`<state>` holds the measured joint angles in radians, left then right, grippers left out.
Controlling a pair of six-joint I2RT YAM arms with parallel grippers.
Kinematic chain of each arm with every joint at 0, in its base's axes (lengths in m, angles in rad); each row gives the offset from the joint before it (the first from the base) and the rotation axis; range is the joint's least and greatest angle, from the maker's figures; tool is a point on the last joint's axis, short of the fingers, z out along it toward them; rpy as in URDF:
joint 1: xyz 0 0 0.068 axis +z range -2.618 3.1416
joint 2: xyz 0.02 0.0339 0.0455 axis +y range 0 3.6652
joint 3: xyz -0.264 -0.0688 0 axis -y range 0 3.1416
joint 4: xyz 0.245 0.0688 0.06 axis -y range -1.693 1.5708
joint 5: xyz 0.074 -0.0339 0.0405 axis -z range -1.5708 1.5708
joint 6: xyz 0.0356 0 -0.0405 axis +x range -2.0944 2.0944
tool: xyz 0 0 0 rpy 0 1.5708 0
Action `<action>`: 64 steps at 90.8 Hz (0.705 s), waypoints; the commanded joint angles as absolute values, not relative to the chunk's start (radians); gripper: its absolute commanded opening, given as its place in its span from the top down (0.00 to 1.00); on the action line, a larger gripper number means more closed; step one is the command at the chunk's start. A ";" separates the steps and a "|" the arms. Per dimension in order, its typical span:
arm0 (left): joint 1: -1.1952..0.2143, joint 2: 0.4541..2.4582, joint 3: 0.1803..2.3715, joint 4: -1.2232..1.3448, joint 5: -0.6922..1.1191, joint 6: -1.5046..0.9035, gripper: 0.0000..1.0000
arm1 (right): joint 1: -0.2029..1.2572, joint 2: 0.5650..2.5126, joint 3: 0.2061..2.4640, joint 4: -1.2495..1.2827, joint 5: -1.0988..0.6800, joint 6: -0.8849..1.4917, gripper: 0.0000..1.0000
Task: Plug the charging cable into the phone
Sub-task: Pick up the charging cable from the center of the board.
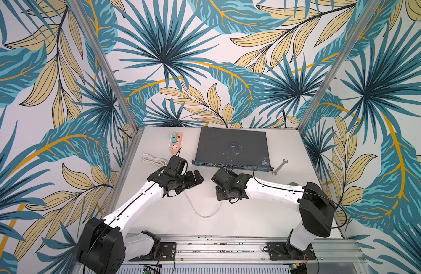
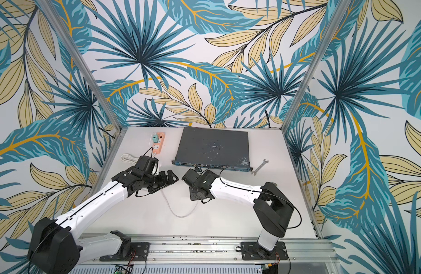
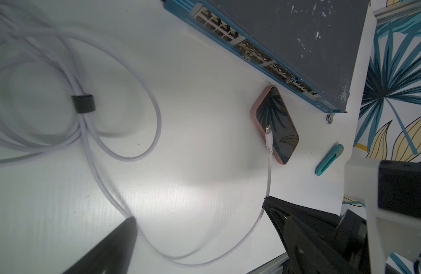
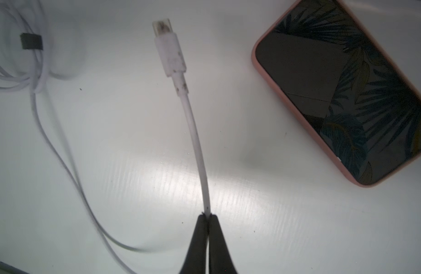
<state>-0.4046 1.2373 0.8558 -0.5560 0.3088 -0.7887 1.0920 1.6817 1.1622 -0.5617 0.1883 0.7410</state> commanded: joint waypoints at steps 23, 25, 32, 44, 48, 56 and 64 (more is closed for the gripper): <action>-0.397 1.297 0.770 -0.070 0.530 -0.960 0.12 | 1.094 1.579 1.108 -0.374 0.150 0.615 1.00; -0.397 1.301 0.774 -0.068 0.534 -0.960 0.13 | 1.095 1.577 1.110 -0.370 0.148 0.611 1.00; -0.397 1.309 0.777 -0.058 0.539 -0.958 0.17 | 1.094 1.567 1.118 -0.361 0.141 0.595 1.00; -0.397 1.317 0.770 -0.010 0.543 -0.979 0.23 | 1.094 1.557 1.123 -0.350 0.116 0.572 1.00; -0.397 1.320 0.769 -0.007 0.540 -0.984 0.26 | 1.094 1.549 1.120 -0.340 0.111 0.568 1.00; -0.397 1.323 0.764 0.001 0.538 -0.991 0.33 | 1.094 1.530 1.114 -0.330 0.103 0.565 1.00; -0.397 1.325 0.760 0.008 0.534 -0.996 0.38 | 1.094 1.517 1.109 -0.324 0.090 0.562 1.00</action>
<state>-0.4023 1.3163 0.7731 -0.0402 0.5282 -0.9882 1.0920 1.5524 1.1217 -0.3531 0.1150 0.5850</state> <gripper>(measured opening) 0.639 0.064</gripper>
